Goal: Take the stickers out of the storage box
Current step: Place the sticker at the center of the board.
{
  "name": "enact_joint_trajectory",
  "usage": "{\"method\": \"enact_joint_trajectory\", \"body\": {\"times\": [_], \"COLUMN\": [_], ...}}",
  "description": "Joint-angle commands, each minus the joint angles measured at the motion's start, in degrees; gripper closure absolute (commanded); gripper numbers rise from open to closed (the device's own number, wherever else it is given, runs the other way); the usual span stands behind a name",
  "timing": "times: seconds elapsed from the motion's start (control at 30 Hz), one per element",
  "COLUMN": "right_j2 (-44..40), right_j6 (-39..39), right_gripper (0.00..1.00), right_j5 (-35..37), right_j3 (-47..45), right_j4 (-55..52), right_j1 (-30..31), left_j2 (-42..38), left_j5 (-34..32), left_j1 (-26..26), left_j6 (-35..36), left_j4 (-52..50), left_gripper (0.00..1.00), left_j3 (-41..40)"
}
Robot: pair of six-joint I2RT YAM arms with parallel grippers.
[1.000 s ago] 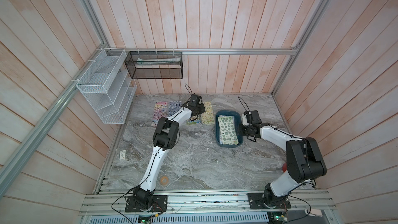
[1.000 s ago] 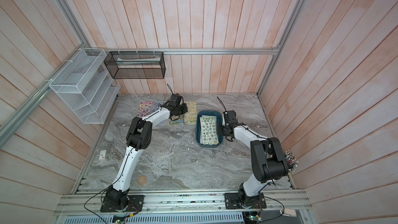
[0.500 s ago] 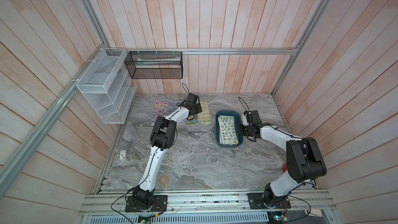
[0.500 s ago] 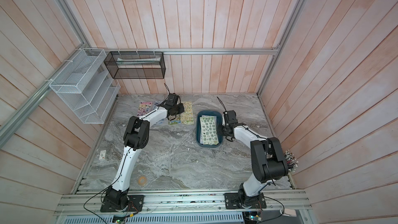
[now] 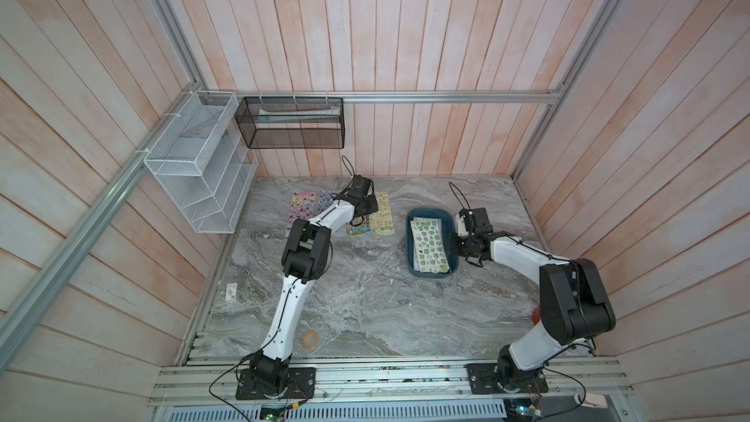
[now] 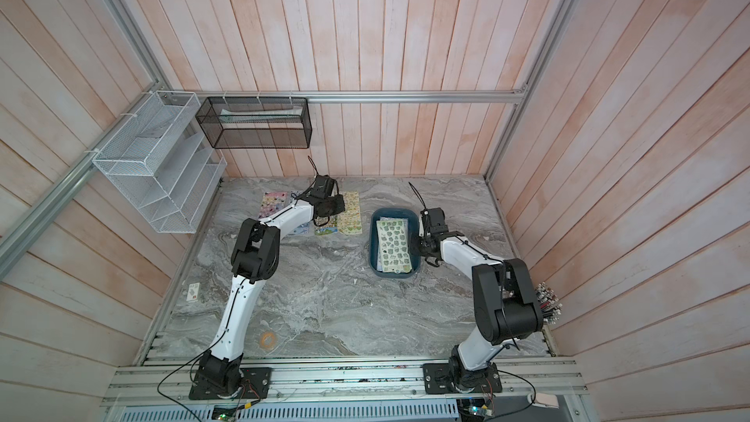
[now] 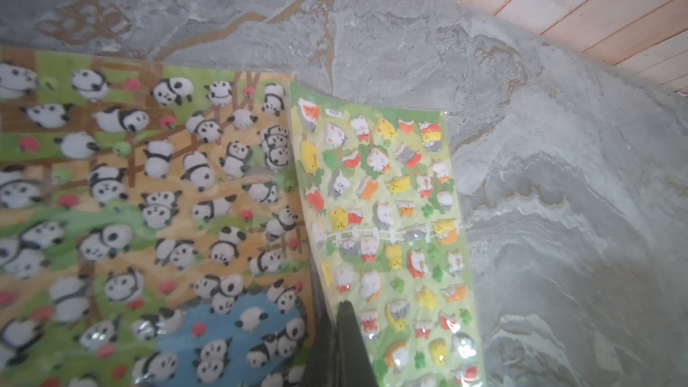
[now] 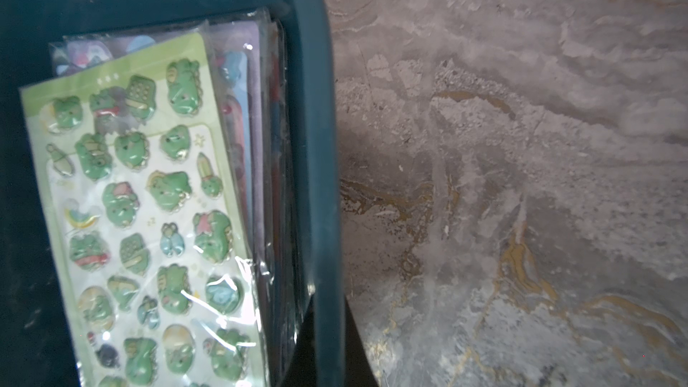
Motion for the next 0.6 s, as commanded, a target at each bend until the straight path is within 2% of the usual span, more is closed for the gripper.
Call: {"method": "enact_joint_trajectory", "body": {"times": [0.0, 0.33, 0.57], "right_j2": [-0.25, -0.12, -0.10], "right_j6": [-0.17, -0.17, -0.18], "right_gripper": [0.94, 0.94, 0.94], "right_j5": [-0.54, -0.52, -0.60], "right_j3": [1.15, 1.17, 1.25], "right_j4": [1.46, 1.46, 1.45], "right_j1": [0.35, 0.30, 0.34], "left_j2": [-0.32, 0.62, 0.67], "left_j5": [-0.03, -0.53, -0.70], "left_j1": [-0.52, -0.99, -0.99], "left_j6": [-1.24, -0.83, -0.24], "left_j4": [-0.91, -2.29, -3.53], "left_gripper": [1.00, 0.81, 0.71], "left_j3": [-1.39, 0.90, 2.36]}}
